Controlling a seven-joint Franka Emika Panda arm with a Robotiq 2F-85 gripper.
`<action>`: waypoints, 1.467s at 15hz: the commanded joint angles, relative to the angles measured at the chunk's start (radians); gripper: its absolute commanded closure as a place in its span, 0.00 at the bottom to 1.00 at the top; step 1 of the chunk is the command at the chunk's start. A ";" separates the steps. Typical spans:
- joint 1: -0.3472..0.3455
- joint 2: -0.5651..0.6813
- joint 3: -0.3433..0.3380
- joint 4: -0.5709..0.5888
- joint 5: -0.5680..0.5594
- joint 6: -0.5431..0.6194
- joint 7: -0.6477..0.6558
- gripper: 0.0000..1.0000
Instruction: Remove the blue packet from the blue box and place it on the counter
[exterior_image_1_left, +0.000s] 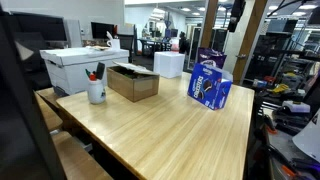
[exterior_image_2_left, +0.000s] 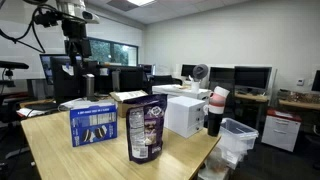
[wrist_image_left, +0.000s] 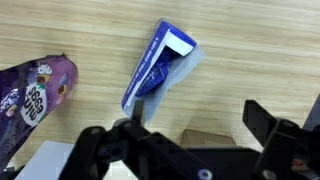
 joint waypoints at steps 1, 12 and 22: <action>-0.005 0.001 0.004 0.003 0.003 -0.003 -0.002 0.00; 0.000 0.022 0.003 -0.006 0.021 0.014 0.004 0.00; -0.036 0.143 0.038 -0.077 -0.002 0.173 0.171 0.47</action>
